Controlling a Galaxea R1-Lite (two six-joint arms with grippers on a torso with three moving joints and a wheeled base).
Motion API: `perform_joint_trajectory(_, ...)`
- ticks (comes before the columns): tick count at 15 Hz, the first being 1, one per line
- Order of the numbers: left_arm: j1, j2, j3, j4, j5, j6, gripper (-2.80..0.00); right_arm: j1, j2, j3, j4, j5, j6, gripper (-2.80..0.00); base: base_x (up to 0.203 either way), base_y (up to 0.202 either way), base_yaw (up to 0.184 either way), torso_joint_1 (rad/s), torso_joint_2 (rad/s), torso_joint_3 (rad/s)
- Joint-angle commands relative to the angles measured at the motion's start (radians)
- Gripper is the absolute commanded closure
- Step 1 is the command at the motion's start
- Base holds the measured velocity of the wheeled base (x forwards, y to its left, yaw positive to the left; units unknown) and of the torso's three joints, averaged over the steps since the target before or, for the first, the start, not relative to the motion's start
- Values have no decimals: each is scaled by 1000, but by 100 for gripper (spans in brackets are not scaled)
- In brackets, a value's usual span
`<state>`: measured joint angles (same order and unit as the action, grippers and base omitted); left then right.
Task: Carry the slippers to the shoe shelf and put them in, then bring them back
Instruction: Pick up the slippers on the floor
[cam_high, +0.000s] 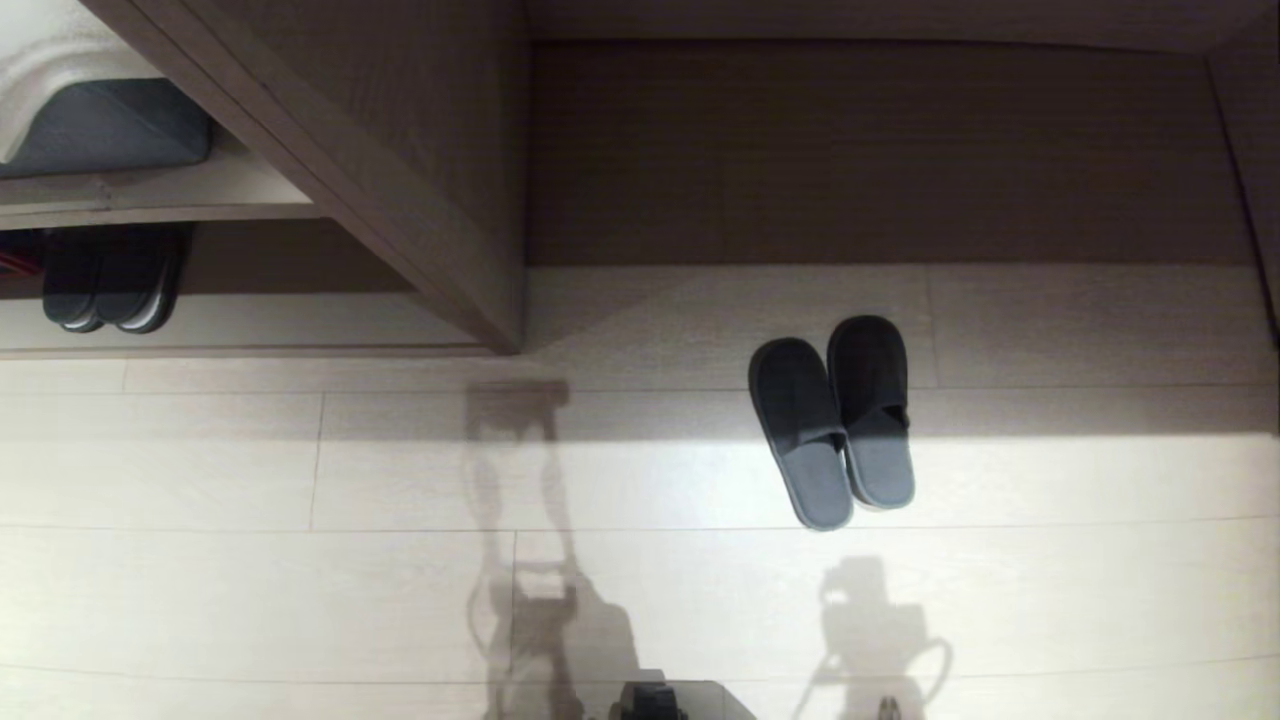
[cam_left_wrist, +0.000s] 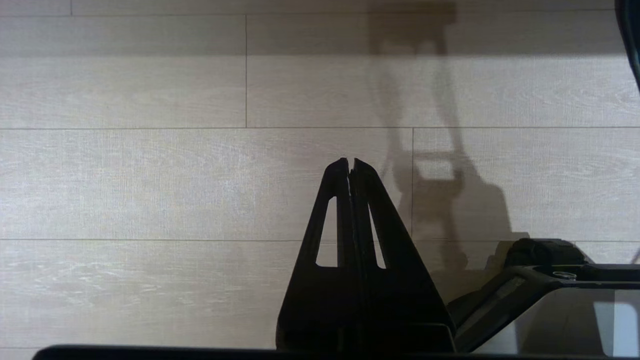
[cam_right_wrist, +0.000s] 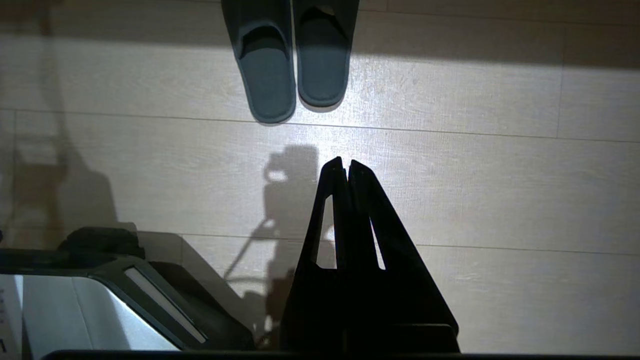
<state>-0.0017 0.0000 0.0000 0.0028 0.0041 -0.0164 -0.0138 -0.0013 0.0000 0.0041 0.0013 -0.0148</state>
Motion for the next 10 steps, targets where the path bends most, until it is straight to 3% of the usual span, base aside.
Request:
perform_joint_trajectory(1,0,0,0,0,1,0,0,0,-2,2,0,0,-1,0,0,0,0,2,2,-199)
perform_joint_trajectory(10,0,0,0,0,1,0,0,2,-2,2,0,0,-1,0,0,0,0,3,2,-198)
